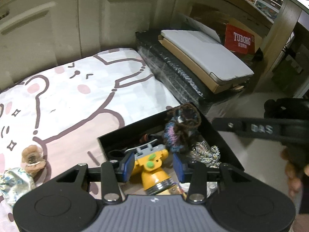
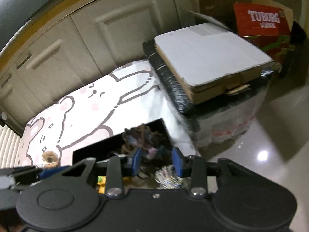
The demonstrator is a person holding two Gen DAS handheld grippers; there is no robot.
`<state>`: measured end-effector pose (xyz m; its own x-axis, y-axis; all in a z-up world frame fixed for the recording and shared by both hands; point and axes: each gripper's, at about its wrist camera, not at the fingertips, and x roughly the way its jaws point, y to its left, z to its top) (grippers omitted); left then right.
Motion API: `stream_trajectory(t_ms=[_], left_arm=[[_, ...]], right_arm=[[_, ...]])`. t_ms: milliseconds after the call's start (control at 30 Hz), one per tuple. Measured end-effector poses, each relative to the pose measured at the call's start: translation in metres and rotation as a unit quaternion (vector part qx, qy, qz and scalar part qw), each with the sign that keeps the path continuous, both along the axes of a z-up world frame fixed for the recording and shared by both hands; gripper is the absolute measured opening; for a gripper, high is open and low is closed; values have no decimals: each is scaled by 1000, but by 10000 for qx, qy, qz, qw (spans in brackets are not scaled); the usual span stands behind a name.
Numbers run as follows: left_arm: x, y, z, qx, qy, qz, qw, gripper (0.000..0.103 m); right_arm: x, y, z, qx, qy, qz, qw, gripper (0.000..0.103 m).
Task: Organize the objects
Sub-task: 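Lower the rope toy into the box with the right tool while the left tool drops the crocheted bag, then lift both open tools out of the box and move toward the floral pouch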
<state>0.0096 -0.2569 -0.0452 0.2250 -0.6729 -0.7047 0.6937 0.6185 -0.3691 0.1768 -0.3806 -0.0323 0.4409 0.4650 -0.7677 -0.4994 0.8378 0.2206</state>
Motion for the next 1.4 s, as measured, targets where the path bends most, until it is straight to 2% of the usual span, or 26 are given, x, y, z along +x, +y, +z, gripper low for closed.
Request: stream_trajectory(t_ms=[200, 367, 500, 833, 1100, 1400], left_arm=[[2, 6, -5, 100, -10, -76, 9999, 44], [2, 3, -10, 149, -34, -188, 9997, 44], [4, 3, -13, 173, -31, -187, 9997, 44], [3, 13, -5, 231, -111, 45, 9997, 44], [-9, 29, 16, 199, -270, 268, 9991, 44], [-25, 50, 43, 160, -442, 631, 9969, 44]], right_arm=[[6, 32, -21, -231, 62, 125, 9996, 30], [10, 48, -46, -568, 224, 140, 9980, 30], [11, 48, -49, -576, 281, 123, 9979, 31], [-12, 32, -9, -238, 162, 293, 9992, 33], [-35, 11, 33, 81, -123, 270, 9995, 34], [-62, -8, 67, 100, -415, 334, 9985, 35]])
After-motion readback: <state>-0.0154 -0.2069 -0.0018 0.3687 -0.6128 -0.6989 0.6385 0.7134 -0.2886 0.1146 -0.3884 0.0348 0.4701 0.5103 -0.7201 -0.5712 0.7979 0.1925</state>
